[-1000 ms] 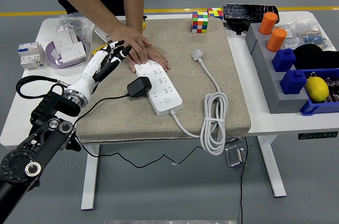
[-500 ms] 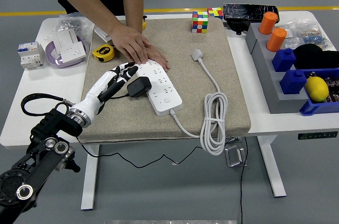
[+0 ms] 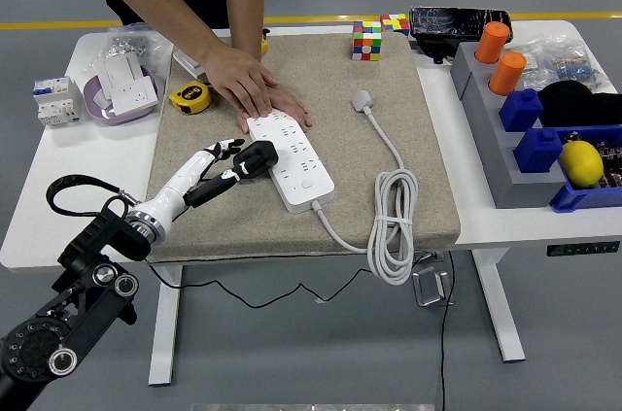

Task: Pick up the plug,place it near the board,insert it into the board,press the button

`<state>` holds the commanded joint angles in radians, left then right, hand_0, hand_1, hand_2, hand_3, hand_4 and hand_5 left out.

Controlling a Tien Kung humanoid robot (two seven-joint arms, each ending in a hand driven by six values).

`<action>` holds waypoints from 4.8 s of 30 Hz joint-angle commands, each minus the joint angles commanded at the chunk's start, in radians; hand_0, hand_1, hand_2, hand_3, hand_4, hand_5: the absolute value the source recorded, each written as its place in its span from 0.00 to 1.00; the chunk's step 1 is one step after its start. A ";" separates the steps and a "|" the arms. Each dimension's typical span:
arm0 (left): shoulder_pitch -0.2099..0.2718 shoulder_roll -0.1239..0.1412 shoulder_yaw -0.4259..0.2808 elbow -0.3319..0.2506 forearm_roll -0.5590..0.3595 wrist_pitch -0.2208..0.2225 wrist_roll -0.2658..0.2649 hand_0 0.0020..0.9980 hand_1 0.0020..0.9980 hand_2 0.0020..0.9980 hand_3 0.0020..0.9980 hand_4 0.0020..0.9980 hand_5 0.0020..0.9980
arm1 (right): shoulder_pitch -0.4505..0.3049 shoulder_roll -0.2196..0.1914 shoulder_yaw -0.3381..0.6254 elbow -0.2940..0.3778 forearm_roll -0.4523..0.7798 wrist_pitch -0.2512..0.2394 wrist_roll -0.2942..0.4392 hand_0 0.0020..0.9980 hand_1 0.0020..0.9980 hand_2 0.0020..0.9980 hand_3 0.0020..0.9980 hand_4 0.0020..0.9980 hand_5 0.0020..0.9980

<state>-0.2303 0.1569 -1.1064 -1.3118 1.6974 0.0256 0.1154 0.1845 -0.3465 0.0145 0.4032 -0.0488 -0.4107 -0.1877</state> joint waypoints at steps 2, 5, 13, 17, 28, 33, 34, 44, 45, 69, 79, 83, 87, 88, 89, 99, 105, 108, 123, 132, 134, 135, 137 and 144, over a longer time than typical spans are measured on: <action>-0.005 0.002 0.008 0.008 0.014 -0.001 0.000 1.00 0.97 0.94 0.94 1.00 1.00 | 0.001 0.000 0.000 0.000 0.001 0.000 0.000 1.00 0.93 0.87 0.88 1.00 1.00; -0.012 0.003 0.018 0.019 0.027 -0.004 0.001 1.00 0.98 0.95 0.94 1.00 1.00 | 0.002 0.000 -0.001 0.000 0.003 -0.001 0.002 1.00 0.93 0.86 0.88 1.00 1.00; -0.032 -0.003 0.037 0.039 0.043 -0.016 0.004 1.00 0.98 0.94 0.94 1.00 1.00 | 0.005 0.000 -0.001 -0.001 0.003 -0.001 0.001 1.00 0.93 0.86 0.88 1.00 1.00; -0.047 -0.006 0.041 0.043 0.048 -0.013 0.003 1.00 0.98 0.95 0.94 1.00 1.00 | 0.006 0.001 -0.001 -0.002 0.003 -0.001 0.001 1.00 0.93 0.86 0.88 1.00 1.00; -0.067 -0.008 0.054 0.045 0.064 -0.009 0.002 1.00 0.98 0.95 0.94 1.00 1.00 | 0.009 0.000 -0.002 -0.002 0.005 -0.001 0.002 1.00 0.93 0.86 0.88 1.00 1.00; -0.069 -0.011 0.065 0.047 0.065 -0.010 0.002 1.00 0.98 0.95 0.93 1.00 1.00 | 0.010 0.000 -0.003 -0.002 0.006 -0.002 0.003 1.00 0.93 0.86 0.88 1.00 1.00; -0.071 -0.011 0.066 0.048 0.065 -0.011 0.002 1.00 0.98 0.95 0.93 1.00 1.00 | 0.011 0.000 -0.003 -0.002 0.005 -0.002 0.003 1.00 0.93 0.86 0.88 1.00 1.00; -0.084 -0.014 0.084 0.054 0.068 -0.009 0.001 1.00 0.98 0.94 0.93 1.00 1.00 | 0.011 -0.002 -0.002 -0.003 0.003 -0.003 0.001 1.00 0.93 0.86 0.87 1.00 1.00; -0.086 -0.014 0.086 0.056 0.068 -0.008 0.000 1.00 0.98 0.94 0.93 1.00 1.00 | 0.011 -0.002 -0.001 -0.003 0.003 -0.003 0.001 1.00 0.93 0.86 0.87 1.00 1.00; -0.168 -0.004 0.176 0.097 0.114 0.003 -0.019 1.00 0.98 0.94 0.93 1.00 1.00 | 0.010 -0.003 0.009 -0.003 -0.018 -0.007 -0.007 1.00 0.93 0.86 0.87 1.00 1.00; -0.201 -0.006 0.207 0.106 0.131 0.005 -0.024 1.00 0.98 0.94 0.92 1.00 1.00 | 0.013 -0.006 0.011 -0.003 -0.023 -0.009 -0.010 1.00 0.93 0.86 0.87 1.00 1.00; -0.212 -0.007 0.219 0.114 0.133 0.004 -0.025 1.00 0.98 0.94 0.92 1.00 1.00 | 0.016 -0.005 0.007 -0.002 -0.018 -0.010 -0.006 1.00 0.93 0.86 0.86 1.00 1.00; -0.219 -0.009 0.228 0.121 0.133 0.003 -0.026 1.00 0.98 0.94 0.92 1.00 1.00 | 0.015 -0.006 0.006 -0.002 -0.016 -0.010 -0.005 1.00 0.93 0.86 0.86 1.00 1.00; -0.220 -0.010 0.228 0.123 0.134 0.003 -0.026 1.00 0.98 0.94 0.92 1.00 1.00 | 0.015 -0.006 0.006 -0.002 -0.015 -0.010 -0.005 1.00 0.93 0.86 0.86 1.00 1.00; -0.220 -0.011 0.228 0.125 0.134 0.003 -0.026 1.00 0.98 0.94 0.92 1.00 1.00 | 0.015 -0.006 0.005 -0.002 -0.015 -0.009 -0.005 1.00 0.93 0.86 0.86 1.00 1.00; -0.214 -0.004 0.191 0.057 0.162 0.039 -0.055 1.00 0.97 0.93 0.92 1.00 1.00 | 0.013 -0.004 0.005 -0.003 -0.013 -0.008 -0.005 1.00 0.93 0.86 0.86 1.00 1.00; -0.190 0.009 0.140 -0.052 0.222 0.113 -0.105 1.00 0.94 0.89 0.89 1.00 1.00 | 0.015 -0.002 0.001 -0.003 -0.005 -0.009 -0.001 1.00 0.93 0.86 0.86 1.00 1.00; -0.175 0.022 0.114 -0.079 0.325 0.054 -0.048 1.00 0.98 0.94 0.91 1.00 1.00 | 0.012 -0.002 0.000 -0.004 -0.001 -0.009 -0.001 1.00 0.93 0.86 0.86 1.00 1.00; -0.151 0.046 0.137 0.023 0.571 -0.052 0.026 1.00 1.00 1.00 1.00 1.00 1.00 | 0.008 -0.002 0.001 -0.004 -0.001 -0.009 -0.001 1.00 0.93 0.86 0.86 1.00 1.00; -0.146 0.046 0.145 0.036 0.571 -0.051 0.022 1.00 1.00 1.00 1.00 1.00 1.00 | 0.007 -0.002 0.000 -0.004 0.000 -0.010 0.001 1.00 0.93 0.86 0.86 1.00 1.00; -0.145 0.047 0.154 0.036 0.571 -0.051 0.022 1.00 1.00 1.00 1.00 1.00 1.00 | 0.006 -0.002 0.000 -0.004 0.000 -0.011 0.001 1.00 0.93 0.86 0.86 1.00 1.00; -0.144 0.047 0.159 0.037 0.571 -0.052 0.022 1.00 1.00 1.00 1.00 1.00 1.00 | 0.006 -0.002 0.000 -0.004 0.000 -0.011 0.001 1.00 0.93 0.86 0.86 1.00 1.00; -0.144 0.046 0.168 0.040 0.571 -0.053 0.022 1.00 1.00 1.00 1.00 1.00 1.00 | 0.005 -0.003 0.000 -0.004 0.000 -0.011 0.001 1.00 0.93 0.86 0.86 1.00 1.00; -0.157 0.039 0.185 0.061 0.571 -0.052 0.019 1.00 1.00 1.00 0.99 1.00 1.00 | 0.007 -0.004 -0.001 -0.003 0.004 -0.012 0.003 1.00 0.93 0.86 0.86 1.00 1.00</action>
<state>-0.3873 0.1959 -0.9215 -1.2511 2.2689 -0.0262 0.1341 0.1911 -0.3500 0.0135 0.4001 -0.0450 -0.4231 -0.1847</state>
